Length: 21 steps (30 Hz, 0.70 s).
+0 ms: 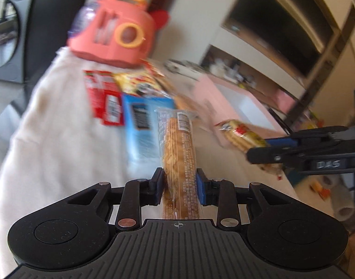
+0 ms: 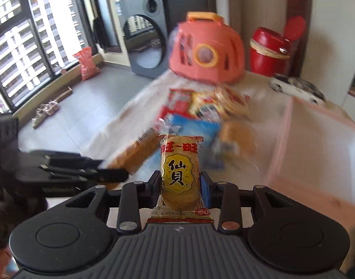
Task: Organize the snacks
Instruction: 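Carry both snacks into the pink box and open both tools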
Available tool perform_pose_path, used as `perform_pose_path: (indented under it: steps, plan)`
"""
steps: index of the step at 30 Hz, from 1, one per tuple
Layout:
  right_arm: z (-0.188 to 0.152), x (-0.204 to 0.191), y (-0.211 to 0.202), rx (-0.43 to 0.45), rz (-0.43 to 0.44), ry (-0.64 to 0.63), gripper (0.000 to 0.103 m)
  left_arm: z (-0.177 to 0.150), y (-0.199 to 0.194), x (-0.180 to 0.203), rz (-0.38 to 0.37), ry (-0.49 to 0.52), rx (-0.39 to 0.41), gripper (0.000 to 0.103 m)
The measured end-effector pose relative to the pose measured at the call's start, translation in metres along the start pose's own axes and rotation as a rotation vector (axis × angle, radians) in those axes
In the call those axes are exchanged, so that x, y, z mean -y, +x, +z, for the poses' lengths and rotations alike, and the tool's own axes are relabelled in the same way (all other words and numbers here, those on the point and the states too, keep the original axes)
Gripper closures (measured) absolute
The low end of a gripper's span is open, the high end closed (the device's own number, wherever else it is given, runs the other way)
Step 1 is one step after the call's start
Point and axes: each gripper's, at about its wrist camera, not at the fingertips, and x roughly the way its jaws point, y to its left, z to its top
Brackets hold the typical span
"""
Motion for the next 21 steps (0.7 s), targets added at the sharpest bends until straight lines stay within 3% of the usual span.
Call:
perform_pose_path:
  steps: [6,12,17,21]
  plan:
    - [-0.06,0.036,-0.006,-0.043,-0.194,0.048,0.069,-0.012,0.034,0.055,-0.031,0.109,-0.09,0.07]
    - [-0.084,0.064,-0.026,-0.014,-0.186,0.143,0.069,0.004,0.045,0.081,-0.092,0.15,-0.123,0.07]
    - [-0.048,0.088,-0.069,0.116,-0.219,0.174,0.069,0.068,0.056,0.116,-0.162,0.178,0.032,0.07]
    - [0.003,0.126,-0.076,0.208,-0.332,0.178,0.069,0.13,0.125,0.12,-0.224,0.086,0.11,0.069]
